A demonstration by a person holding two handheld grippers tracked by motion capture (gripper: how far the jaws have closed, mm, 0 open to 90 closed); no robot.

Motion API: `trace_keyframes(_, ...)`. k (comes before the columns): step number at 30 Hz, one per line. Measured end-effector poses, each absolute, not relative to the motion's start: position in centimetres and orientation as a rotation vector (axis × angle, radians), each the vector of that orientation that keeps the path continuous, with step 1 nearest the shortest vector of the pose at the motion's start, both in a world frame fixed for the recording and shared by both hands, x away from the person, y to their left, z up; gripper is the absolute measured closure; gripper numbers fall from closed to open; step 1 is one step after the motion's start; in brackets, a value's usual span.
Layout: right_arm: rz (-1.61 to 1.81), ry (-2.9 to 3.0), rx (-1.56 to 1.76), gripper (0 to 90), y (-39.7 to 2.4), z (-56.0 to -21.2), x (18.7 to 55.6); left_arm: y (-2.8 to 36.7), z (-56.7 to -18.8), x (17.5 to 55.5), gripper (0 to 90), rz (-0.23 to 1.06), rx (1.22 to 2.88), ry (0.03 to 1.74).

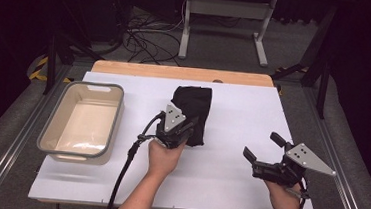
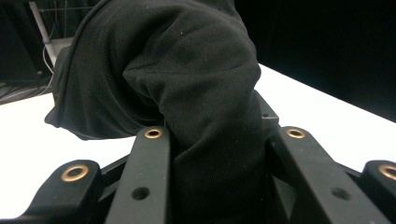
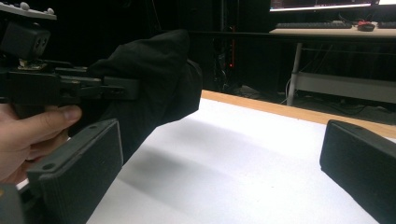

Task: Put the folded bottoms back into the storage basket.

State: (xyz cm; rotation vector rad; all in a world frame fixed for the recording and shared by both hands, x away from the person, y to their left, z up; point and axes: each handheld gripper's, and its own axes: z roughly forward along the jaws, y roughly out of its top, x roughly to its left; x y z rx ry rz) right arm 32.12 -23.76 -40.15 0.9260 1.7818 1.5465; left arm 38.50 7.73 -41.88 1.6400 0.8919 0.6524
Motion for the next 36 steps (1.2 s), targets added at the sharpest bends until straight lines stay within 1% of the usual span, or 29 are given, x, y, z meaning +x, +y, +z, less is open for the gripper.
trace_keyframes(4, 1.547, 1.784, 0.922, 0.0, -23.6, -40.2, 32.1, 8.0, -41.8, 38.3, 69.5, 0.655, 1.626, 0.887)
trace_keyframes(9, 1.552, 1.783, 0.922, 0.0, -23.7, -40.2, 32.1, 8.2, -41.7, 37.8, 69.4, 0.714, 1.632, 0.867)
trace_keyframes(17, 1.552, 1.784, 0.924, 0.0, -23.6, -40.3, 32.1, 8.9, -41.1, 37.1, 69.4, 0.737, 1.6, 0.856)
trace_keyframes(36, 1.548, 1.786, 0.913, 0.0, -23.5, -40.3, 32.1, 11.6, -40.7, 36.1, 69.4, 0.733, 1.543, 0.894)
